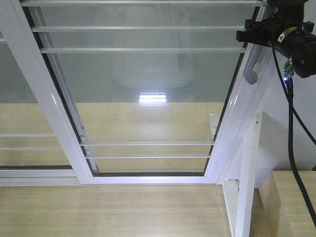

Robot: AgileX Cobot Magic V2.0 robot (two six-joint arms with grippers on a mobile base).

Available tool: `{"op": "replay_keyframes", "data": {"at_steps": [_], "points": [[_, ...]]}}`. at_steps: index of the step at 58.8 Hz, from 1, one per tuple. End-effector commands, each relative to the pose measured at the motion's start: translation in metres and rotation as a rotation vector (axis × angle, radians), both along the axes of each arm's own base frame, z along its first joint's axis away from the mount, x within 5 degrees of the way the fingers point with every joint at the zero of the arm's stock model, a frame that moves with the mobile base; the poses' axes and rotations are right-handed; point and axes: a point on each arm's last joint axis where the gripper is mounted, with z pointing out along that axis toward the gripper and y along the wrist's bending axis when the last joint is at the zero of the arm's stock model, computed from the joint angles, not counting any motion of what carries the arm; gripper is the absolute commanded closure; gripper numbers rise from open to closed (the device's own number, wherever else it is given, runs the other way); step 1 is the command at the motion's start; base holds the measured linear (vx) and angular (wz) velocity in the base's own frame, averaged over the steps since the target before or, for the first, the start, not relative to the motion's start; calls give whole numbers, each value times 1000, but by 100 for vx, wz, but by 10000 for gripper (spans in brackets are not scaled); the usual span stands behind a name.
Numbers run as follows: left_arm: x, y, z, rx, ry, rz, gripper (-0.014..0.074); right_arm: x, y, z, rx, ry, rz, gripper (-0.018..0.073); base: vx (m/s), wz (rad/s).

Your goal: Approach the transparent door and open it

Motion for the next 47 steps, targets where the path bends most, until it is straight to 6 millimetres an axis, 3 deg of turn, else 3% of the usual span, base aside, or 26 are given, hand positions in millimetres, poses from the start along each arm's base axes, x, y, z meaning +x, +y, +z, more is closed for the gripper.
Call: {"op": "replay_keyframes", "data": {"at_steps": [1, 16, 47], "points": [[2, 0, 16, -16, -94, 4, 111, 0, 5, 39, 22, -148, 17, 186, 0, 0], [2, 0, 16, -16, -94, 4, 111, -2, 23, 41, 11, -170, 65, 312, 0, 0], [2, 0, 16, -16, -94, 4, 111, -7, 63, 47, 36, -229, 164, 314, 0, 0]]}}
